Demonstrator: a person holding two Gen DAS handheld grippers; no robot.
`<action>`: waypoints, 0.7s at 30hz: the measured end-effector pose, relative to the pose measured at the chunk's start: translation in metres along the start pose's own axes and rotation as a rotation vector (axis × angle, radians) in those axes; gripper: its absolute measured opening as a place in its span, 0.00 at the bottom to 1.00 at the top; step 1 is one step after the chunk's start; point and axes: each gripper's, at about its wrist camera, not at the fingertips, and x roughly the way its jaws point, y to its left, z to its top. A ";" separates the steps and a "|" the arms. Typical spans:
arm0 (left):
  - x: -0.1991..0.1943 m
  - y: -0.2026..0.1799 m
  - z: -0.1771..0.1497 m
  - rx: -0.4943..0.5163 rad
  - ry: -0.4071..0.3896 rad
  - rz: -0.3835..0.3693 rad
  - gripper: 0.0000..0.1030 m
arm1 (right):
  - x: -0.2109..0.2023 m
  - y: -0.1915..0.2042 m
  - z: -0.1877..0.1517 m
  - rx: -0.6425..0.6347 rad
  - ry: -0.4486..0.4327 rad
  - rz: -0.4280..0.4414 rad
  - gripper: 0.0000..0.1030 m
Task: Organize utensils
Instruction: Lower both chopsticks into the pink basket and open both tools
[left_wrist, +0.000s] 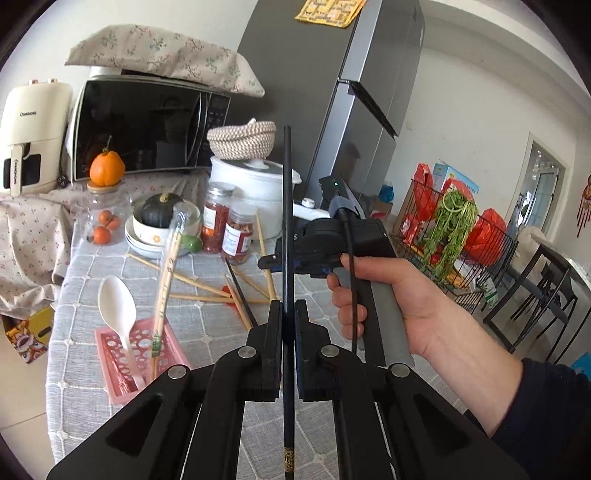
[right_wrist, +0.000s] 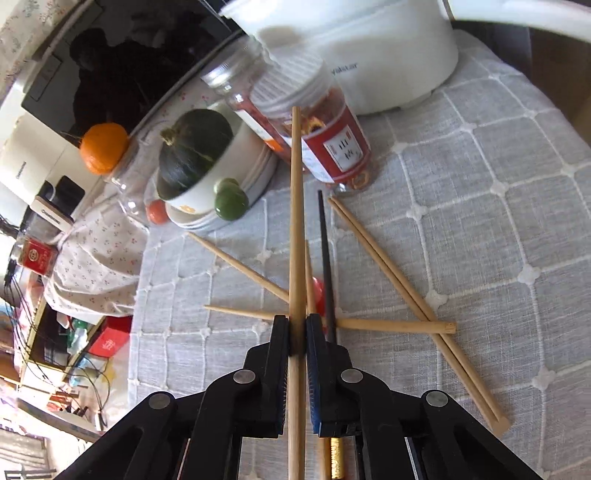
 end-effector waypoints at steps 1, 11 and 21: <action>-0.007 0.002 0.005 -0.002 -0.034 0.009 0.05 | -0.009 0.007 -0.001 -0.006 -0.017 0.033 0.08; -0.051 0.044 0.037 -0.003 -0.341 0.202 0.05 | -0.093 0.069 -0.011 -0.107 -0.343 0.282 0.08; -0.026 0.070 0.025 -0.034 -0.367 0.346 0.05 | -0.101 0.123 -0.045 -0.266 -0.474 0.299 0.08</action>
